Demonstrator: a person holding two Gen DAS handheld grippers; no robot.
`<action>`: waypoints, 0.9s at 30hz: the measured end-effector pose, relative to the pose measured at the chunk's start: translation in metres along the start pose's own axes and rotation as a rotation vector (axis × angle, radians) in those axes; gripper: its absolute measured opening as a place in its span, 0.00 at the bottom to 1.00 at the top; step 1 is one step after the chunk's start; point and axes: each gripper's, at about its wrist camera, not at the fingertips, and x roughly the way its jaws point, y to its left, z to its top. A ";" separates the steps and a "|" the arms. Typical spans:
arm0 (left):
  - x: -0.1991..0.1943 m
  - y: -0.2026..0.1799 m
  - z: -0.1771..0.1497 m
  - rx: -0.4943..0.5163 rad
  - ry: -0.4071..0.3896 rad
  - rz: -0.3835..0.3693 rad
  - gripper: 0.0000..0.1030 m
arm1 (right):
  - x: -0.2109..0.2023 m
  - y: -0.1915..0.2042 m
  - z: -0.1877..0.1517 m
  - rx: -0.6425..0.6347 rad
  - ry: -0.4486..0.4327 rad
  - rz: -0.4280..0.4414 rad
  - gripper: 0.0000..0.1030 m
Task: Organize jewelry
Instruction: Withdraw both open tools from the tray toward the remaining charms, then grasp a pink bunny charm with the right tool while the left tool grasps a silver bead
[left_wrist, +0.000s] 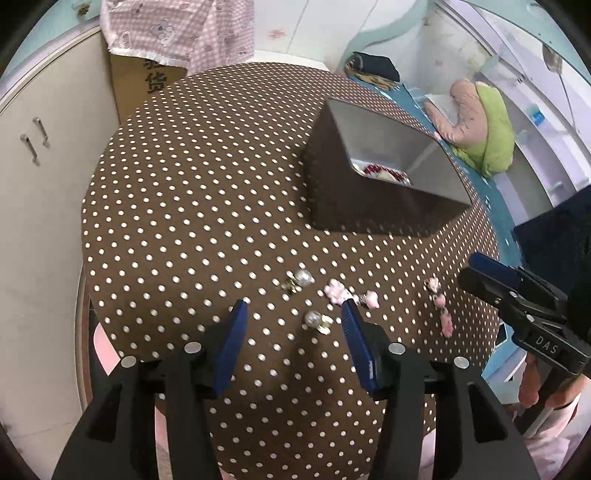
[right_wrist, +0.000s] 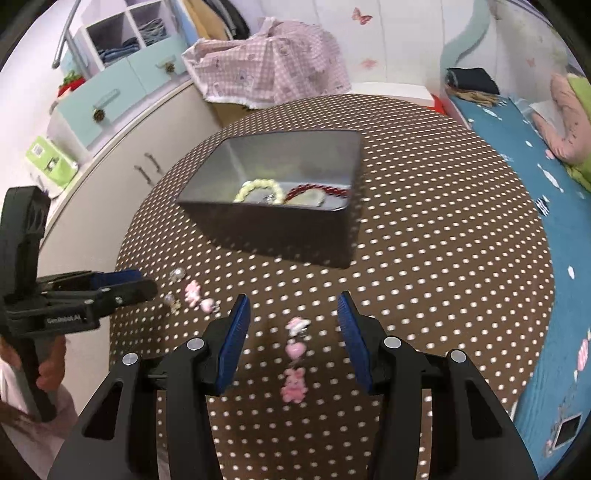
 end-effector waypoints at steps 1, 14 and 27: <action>0.001 -0.003 -0.001 0.007 0.001 0.001 0.49 | 0.001 0.002 -0.001 -0.005 0.003 0.004 0.47; 0.025 -0.040 -0.007 0.089 0.000 0.055 0.36 | 0.007 0.014 -0.009 -0.035 0.041 0.005 0.47; 0.015 -0.009 -0.007 0.023 -0.026 0.036 0.10 | 0.020 0.053 0.003 -0.171 0.049 0.086 0.47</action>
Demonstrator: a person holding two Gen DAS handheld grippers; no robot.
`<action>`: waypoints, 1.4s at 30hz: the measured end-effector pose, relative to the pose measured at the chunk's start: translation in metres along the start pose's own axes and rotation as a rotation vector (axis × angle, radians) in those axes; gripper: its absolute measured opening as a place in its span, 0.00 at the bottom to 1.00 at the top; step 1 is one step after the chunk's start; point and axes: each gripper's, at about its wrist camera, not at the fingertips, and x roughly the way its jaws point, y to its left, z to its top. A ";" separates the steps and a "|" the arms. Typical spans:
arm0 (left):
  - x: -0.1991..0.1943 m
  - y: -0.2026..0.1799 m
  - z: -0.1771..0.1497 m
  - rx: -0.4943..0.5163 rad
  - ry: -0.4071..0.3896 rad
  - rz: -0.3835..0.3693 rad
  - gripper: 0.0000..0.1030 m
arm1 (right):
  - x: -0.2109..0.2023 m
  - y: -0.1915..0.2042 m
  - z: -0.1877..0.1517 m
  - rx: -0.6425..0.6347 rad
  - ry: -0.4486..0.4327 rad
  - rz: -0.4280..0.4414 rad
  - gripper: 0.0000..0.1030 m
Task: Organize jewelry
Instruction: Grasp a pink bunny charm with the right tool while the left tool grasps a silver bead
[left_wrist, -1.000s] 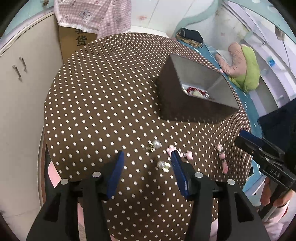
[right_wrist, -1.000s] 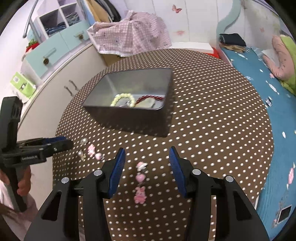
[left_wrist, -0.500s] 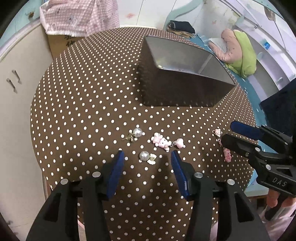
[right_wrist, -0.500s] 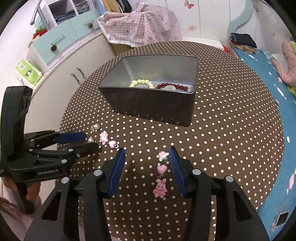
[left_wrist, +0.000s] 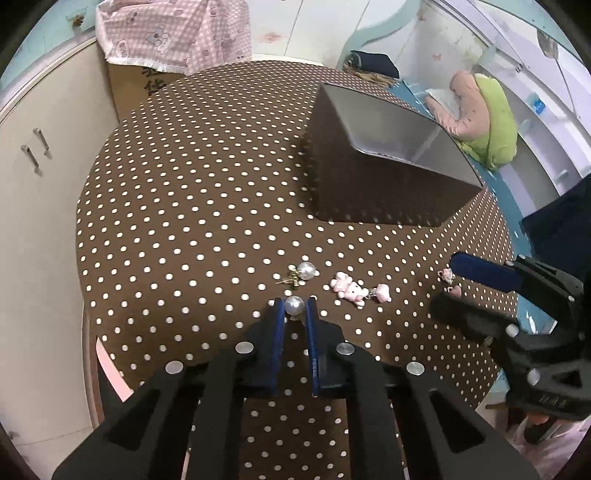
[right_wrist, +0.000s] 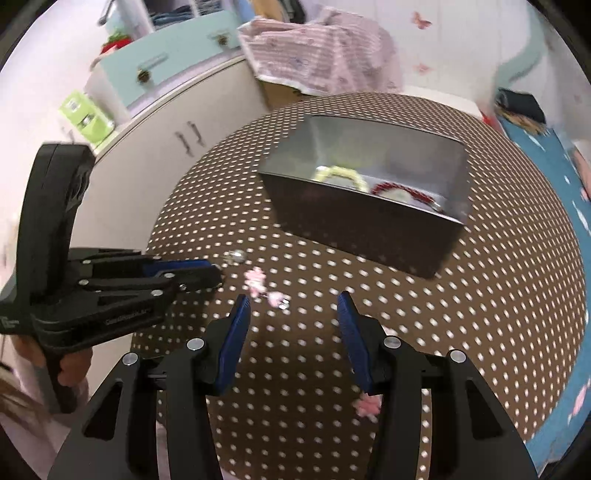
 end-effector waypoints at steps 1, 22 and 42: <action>-0.002 0.002 -0.001 -0.001 -0.003 0.000 0.10 | 0.003 0.003 0.002 -0.010 0.006 0.005 0.47; -0.025 0.017 0.000 -0.024 -0.049 0.013 0.10 | 0.045 0.018 0.013 -0.069 0.039 0.051 0.08; -0.028 0.015 0.008 -0.029 -0.069 0.024 0.10 | 0.048 0.010 0.002 -0.025 0.036 0.034 0.66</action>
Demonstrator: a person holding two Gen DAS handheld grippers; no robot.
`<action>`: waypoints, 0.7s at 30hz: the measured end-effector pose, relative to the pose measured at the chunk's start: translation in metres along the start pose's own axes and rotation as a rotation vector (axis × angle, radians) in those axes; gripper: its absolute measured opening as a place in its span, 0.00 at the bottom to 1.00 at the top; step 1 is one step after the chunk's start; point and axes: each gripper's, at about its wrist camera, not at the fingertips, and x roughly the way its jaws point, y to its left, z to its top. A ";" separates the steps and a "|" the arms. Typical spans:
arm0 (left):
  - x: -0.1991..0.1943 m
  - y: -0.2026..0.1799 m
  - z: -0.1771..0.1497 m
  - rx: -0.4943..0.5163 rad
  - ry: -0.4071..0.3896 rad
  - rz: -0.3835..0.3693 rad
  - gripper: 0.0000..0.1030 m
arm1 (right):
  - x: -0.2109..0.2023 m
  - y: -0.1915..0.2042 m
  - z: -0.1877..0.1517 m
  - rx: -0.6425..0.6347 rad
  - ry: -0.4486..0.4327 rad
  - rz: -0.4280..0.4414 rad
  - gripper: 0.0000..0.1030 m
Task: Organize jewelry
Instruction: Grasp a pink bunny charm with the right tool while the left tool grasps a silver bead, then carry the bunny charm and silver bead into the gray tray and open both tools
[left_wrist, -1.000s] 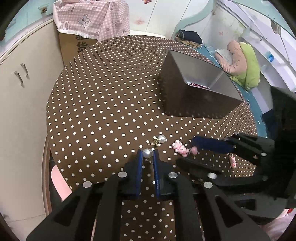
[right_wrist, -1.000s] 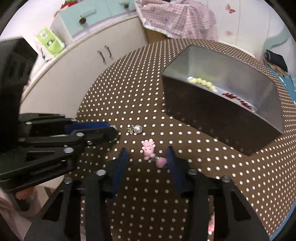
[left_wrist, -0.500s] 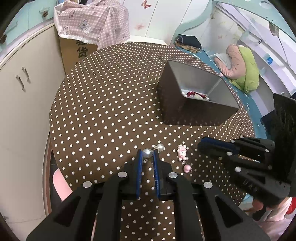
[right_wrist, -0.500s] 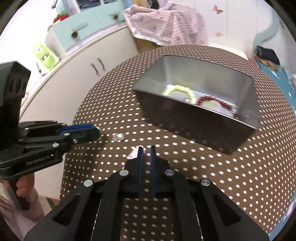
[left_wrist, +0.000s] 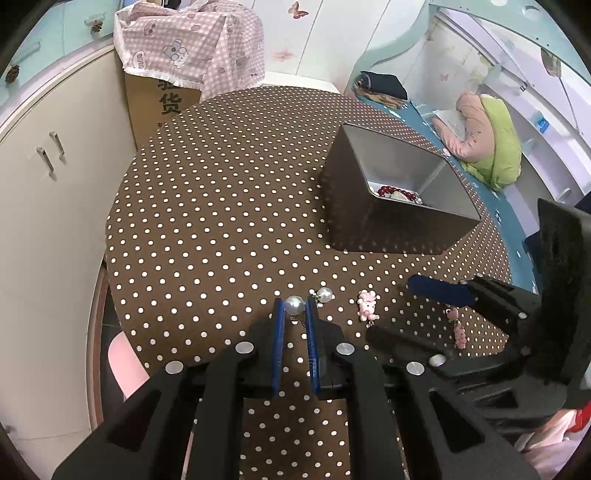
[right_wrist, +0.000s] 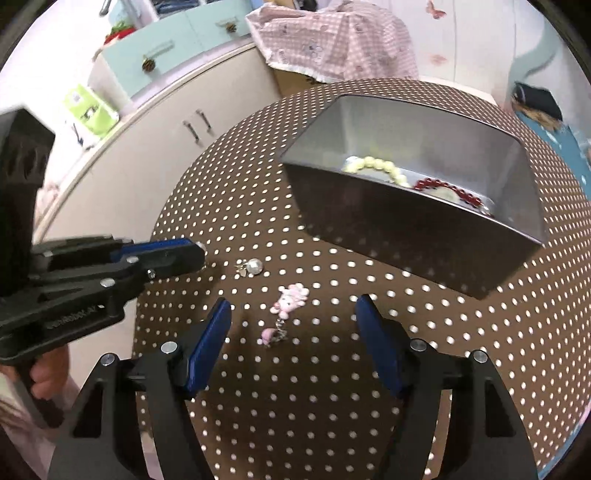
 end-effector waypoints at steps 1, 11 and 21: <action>0.000 0.001 0.000 -0.001 0.001 0.000 0.10 | 0.005 0.006 0.000 -0.024 0.007 -0.018 0.64; 0.000 0.005 0.000 -0.004 -0.004 -0.003 0.10 | 0.005 0.007 -0.004 -0.072 -0.033 -0.084 0.15; 0.001 -0.007 0.008 0.009 -0.013 -0.021 0.10 | -0.017 -0.017 0.004 0.034 -0.072 -0.036 0.13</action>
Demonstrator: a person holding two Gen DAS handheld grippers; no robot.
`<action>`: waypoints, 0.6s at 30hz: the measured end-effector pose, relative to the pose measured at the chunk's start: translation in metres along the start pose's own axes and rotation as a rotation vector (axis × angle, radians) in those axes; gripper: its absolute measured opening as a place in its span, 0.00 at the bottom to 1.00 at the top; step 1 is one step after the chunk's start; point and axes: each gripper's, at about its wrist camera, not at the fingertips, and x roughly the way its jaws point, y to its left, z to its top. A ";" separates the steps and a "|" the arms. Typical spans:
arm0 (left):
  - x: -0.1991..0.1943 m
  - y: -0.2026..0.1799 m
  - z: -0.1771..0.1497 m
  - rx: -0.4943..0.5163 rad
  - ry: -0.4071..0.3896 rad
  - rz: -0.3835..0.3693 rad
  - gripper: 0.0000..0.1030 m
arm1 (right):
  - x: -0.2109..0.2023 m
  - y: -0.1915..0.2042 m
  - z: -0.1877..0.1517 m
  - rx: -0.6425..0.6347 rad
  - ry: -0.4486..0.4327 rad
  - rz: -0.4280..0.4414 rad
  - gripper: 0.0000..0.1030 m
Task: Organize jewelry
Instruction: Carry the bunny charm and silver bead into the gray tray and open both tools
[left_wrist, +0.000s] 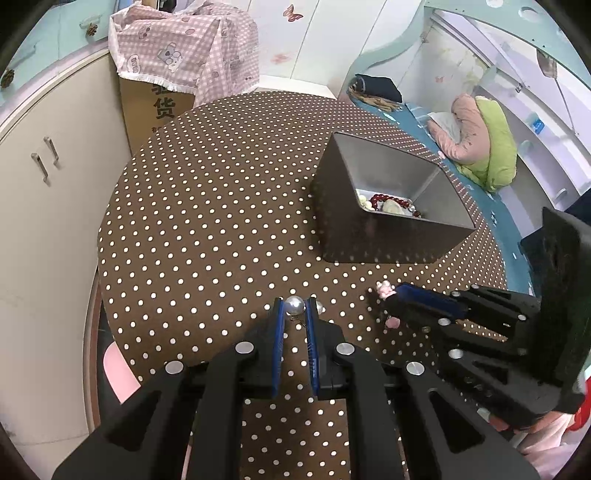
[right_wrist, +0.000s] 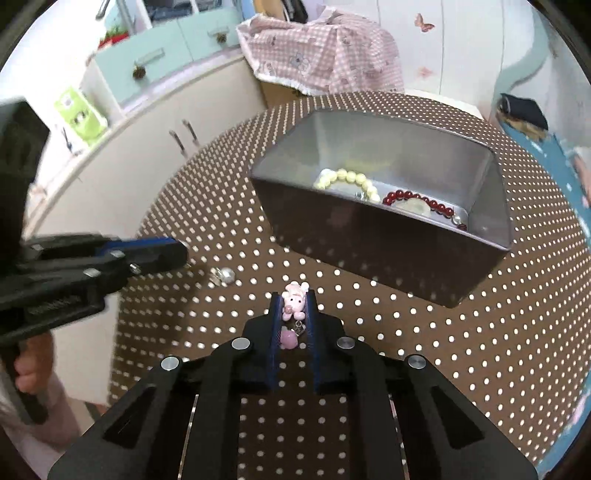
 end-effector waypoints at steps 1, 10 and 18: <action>-0.001 -0.002 0.001 0.003 -0.002 0.000 0.10 | -0.004 -0.001 0.001 0.003 -0.011 0.004 0.13; -0.013 -0.018 0.023 0.051 -0.066 -0.013 0.10 | -0.067 -0.034 0.022 0.048 -0.164 -0.018 0.13; -0.026 -0.041 0.053 0.087 -0.143 -0.054 0.10 | -0.089 -0.064 0.046 0.078 -0.239 -0.066 0.13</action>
